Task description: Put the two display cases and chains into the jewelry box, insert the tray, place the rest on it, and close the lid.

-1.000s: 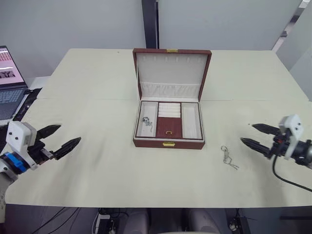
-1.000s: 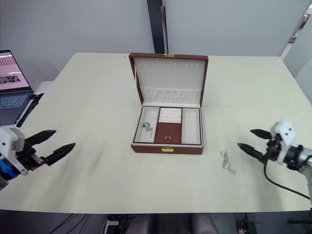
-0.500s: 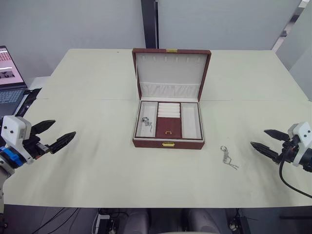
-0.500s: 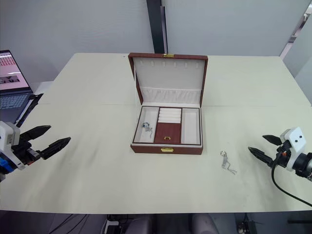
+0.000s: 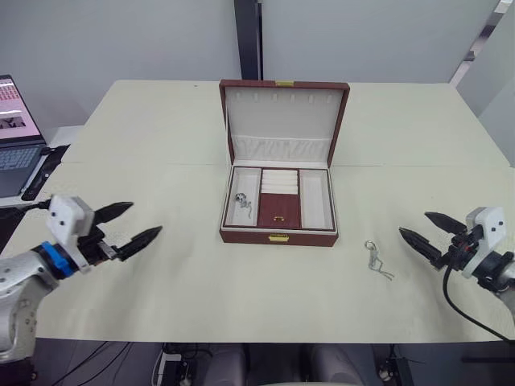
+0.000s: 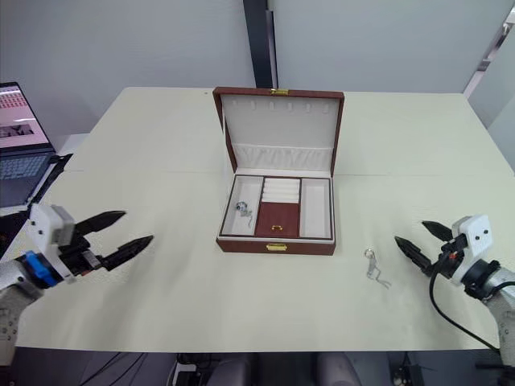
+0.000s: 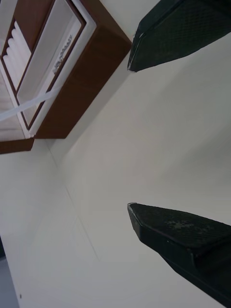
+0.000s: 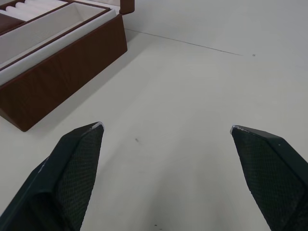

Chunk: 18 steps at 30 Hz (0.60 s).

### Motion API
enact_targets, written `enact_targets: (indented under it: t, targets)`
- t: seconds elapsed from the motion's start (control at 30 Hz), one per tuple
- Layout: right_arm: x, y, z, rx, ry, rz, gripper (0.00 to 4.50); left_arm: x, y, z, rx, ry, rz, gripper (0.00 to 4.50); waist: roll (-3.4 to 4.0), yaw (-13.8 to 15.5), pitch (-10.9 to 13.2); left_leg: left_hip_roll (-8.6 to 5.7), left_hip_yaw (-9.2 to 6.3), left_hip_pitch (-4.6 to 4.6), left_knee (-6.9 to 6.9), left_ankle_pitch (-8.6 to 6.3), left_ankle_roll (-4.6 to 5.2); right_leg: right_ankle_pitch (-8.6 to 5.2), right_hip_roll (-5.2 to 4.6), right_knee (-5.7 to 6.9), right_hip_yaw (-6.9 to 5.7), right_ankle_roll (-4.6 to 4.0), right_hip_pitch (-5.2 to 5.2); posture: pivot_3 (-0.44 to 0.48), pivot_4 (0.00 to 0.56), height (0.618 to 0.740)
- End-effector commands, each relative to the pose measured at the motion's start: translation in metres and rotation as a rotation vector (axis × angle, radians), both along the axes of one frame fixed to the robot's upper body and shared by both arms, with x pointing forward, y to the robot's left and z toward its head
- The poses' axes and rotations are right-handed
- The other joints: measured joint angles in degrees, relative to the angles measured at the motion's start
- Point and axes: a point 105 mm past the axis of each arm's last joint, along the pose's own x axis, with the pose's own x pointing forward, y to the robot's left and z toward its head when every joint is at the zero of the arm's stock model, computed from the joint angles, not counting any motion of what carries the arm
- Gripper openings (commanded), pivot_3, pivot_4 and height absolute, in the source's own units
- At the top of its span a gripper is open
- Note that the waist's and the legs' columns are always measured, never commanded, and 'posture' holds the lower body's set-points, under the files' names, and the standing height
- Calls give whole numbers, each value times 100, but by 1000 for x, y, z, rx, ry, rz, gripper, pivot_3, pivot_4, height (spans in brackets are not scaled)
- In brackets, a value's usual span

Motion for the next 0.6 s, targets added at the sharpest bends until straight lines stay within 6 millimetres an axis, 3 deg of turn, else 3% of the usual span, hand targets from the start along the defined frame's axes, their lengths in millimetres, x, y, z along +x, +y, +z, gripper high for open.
enact_targets:
  t: [0.03,0.13,0.3,0.43,0.6]
  targets:
    - [-7,9,13,7,-77,-50,4479,-5,-34,10,1,-42,-130,4500,-1,3,0,1,-1,0,0,0,0,0,1,0,-1,0,1,0,150,740]
    - [-17,23,5,14,-60,-44,4479,-11,-61,10,-8,-24,-232,4500,1,4,-1,-1,1,0,0,0,0,0,0,0,2,0,2,0,150,740]
    - [-26,37,-8,18,-30,-52,4479,-18,-89,10,-14,-19,-339,4500,1,-9,-2,-1,4,5,0,1,-1,0,1,2,5,0,4,0,150,740]
    - [-36,62,-33,1,33,-38,4479,-36,-129,1,5,0,-545,4500,3,2,-5,-1,1,10,-4,1,-1,0,5,1,4,0,7,0,150,740]
    - [-36,72,-46,-20,50,-61,4479,-45,-141,-10,42,4,-642,4500,3,-7,-5,-3,13,25,-9,2,-3,0,5,2,15,0,10,0,150,740]
